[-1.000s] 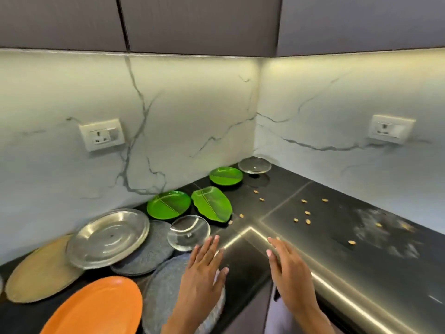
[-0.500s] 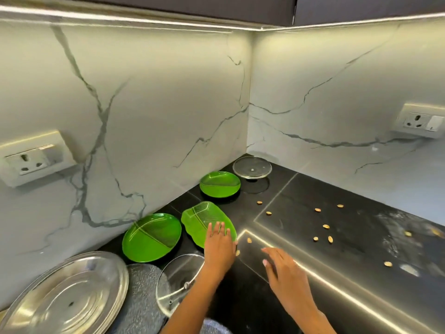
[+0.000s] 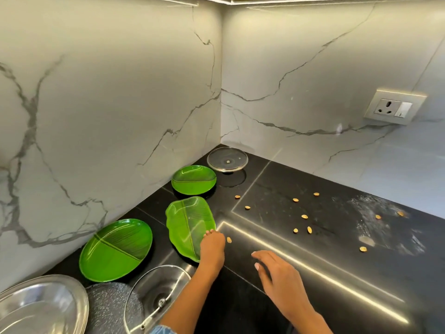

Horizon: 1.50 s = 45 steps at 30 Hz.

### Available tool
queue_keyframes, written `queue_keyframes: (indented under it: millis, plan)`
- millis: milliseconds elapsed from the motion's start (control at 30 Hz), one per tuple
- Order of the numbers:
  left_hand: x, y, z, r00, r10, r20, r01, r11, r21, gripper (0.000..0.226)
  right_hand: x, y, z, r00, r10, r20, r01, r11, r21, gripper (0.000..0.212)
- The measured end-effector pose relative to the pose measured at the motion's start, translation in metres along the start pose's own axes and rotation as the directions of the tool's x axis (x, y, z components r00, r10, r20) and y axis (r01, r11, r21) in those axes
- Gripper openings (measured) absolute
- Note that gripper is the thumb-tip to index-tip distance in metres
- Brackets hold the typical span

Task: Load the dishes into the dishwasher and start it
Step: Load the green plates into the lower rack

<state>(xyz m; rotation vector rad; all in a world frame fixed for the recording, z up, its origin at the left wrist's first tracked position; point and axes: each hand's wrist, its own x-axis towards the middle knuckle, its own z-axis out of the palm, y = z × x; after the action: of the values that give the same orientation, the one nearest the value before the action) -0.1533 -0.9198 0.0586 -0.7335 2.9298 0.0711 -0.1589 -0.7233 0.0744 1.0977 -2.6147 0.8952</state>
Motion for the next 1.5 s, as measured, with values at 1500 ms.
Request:
queue_keyframes:
  millis: [1500]
  plan:
    - [-0.543,0.509,0.158,-0.339,0.94,-0.036,-0.932,-0.341,-0.12,0.047,-0.756,0.108,-0.248,0.136,0.649,-0.749,-0.978,0.21,0.005,0.008]
